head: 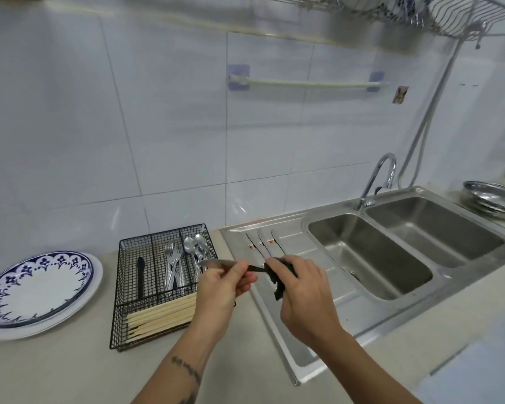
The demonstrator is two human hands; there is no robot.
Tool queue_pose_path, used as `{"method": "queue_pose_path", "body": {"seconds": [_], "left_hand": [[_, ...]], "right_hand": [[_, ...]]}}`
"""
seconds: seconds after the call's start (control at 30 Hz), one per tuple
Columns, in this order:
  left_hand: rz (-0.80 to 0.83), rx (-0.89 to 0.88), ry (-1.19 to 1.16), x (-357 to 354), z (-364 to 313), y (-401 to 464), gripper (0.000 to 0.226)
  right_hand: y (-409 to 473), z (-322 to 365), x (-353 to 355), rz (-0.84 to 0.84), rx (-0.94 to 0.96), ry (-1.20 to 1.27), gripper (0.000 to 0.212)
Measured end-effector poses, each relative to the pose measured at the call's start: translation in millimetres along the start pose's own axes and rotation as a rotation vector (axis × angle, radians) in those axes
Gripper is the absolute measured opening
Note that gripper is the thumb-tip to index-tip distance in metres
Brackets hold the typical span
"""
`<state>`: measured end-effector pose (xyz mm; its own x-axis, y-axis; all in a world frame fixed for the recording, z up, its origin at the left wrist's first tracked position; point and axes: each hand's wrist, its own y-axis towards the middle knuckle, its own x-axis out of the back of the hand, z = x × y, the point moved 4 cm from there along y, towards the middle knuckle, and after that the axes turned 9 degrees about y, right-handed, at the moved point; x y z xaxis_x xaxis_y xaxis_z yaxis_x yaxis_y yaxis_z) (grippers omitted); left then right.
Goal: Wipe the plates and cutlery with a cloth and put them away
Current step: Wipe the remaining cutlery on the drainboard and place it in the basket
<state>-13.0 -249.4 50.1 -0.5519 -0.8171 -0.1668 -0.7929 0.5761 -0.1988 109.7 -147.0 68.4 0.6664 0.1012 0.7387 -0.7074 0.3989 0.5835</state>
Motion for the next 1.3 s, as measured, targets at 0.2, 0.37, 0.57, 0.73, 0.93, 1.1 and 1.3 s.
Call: {"method": "queue_pose_path", "body": {"seconds": [0.2,0.37,0.57,0.73,0.93,1.1,1.3], "left_hand": [[-0.074,0.174,-0.123,7.7,6.8,5.2,0.015],[-0.105,0.29,-0.175,2.7,21.8,1.7,0.009],[-0.213,0.265,-0.158,22.9,22.5,12.4,0.013],[-0.224,0.269,-0.145,23.9,27.9,11.9,0.019],[-0.284,0.133,0.07,21.2,31.5,9.1,0.017],[-0.317,0.144,0.064,45.7,29.9,28.7,0.019],[-0.523,0.218,0.187,138.8,15.9,89.5,0.017]], "right_hand": [[-21.7,-8.5,-17.2,0.098,0.085,-0.085,0.086],[-17.8,5.6,-25.0,0.163,0.046,-0.066,0.08],[-23.3,-7.5,-31.6,0.287,-0.031,-0.113,0.095],[-18.1,9.3,-37.6,0.264,0.04,-0.036,0.084],[-15.3,17.3,-50.1,0.346,-0.037,0.006,0.084],[-7.3,25.8,-64.9,0.415,-0.037,0.028,0.083],[8.1,-1.4,-68.8,0.394,-0.169,0.115,0.064]]}}
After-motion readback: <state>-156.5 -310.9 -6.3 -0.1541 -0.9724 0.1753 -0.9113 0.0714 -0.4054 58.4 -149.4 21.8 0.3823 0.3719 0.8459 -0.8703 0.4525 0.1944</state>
